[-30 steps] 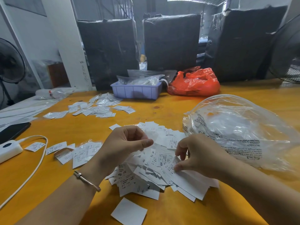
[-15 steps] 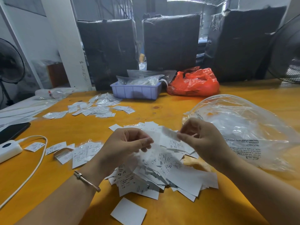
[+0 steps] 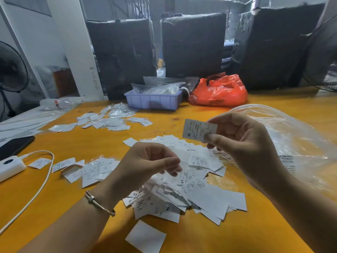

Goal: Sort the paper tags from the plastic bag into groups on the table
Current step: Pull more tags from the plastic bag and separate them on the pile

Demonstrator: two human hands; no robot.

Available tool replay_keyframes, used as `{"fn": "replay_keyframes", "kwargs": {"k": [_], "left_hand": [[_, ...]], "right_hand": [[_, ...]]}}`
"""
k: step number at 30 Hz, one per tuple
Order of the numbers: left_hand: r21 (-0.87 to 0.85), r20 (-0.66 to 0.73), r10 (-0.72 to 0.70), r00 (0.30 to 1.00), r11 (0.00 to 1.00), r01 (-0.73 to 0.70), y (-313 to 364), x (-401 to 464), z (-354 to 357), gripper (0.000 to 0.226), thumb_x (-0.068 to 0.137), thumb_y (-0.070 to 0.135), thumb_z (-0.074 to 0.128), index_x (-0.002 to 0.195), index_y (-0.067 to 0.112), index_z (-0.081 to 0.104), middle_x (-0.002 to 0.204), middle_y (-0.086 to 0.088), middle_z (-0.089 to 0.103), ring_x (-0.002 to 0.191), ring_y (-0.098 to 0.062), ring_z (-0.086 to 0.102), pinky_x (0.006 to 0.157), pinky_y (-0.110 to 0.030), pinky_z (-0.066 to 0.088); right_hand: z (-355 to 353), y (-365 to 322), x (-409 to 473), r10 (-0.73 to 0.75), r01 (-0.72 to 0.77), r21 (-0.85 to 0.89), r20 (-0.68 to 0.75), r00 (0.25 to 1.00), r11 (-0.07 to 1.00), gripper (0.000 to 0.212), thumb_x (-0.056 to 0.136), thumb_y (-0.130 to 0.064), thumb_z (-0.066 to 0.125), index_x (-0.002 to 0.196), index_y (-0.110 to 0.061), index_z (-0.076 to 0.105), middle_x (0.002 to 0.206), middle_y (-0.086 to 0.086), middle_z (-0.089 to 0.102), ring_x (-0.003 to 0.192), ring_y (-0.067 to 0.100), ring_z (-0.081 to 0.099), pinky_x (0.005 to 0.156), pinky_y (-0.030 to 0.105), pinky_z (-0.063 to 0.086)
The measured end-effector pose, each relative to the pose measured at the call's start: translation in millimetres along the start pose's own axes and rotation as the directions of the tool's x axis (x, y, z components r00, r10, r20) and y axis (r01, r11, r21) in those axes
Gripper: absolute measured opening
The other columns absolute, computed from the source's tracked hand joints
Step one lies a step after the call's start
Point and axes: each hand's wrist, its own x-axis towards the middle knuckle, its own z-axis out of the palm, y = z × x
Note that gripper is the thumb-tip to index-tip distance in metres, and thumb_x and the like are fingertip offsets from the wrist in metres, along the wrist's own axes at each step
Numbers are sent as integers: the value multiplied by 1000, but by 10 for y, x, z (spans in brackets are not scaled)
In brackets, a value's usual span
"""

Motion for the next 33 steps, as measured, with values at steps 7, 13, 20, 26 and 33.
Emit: {"fn": "replay_keyframes", "kwargs": {"k": [7,13,20,26,33], "left_hand": [[31,47,17,999,999,-19,2,0,26,20,82,25,73,86,6,76,78,-6,76,71,-18,72,63,-19,52],[31,45,28,999,999,-29,20,-2,22,19,82,23,73,86,5,76,78,-6,76,71,-18,72,63,-20,52],[32,40,27,999,999,-28,23,-8,25,21,81,26,73,85,5,76,79,-7,76,72,-19,72,63,-20,51],[44,42,15,999,999,-17,21,-5,24,21,81,26,73,85,6,76,78,-6,77,71,-18,72,63,-21,52],[40,22,9,1000,999,-10,19,-6,32,23,80,27,72,85,5,76,79,-5,77,70,-18,73,61,-19,51]], "right_hand": [[26,6,-15,-90,102,-156,79,993,983,17,82,7,69,86,-9,69,76,7,72,62,21,64,61,31,55],[33,38,-19,-116,140,-246,108,987,959,17,83,0,71,84,-16,72,75,2,71,63,21,61,63,41,53],[23,33,-21,-113,158,-301,162,980,941,10,81,-2,72,83,-12,73,71,1,69,63,24,61,61,46,50],[5,15,-7,-126,161,-253,150,981,954,10,81,-2,73,82,-11,73,72,4,70,62,19,62,60,41,53],[34,70,-19,-60,136,-288,258,964,948,9,82,-6,71,83,-14,75,70,1,70,59,17,60,50,32,51]]}}
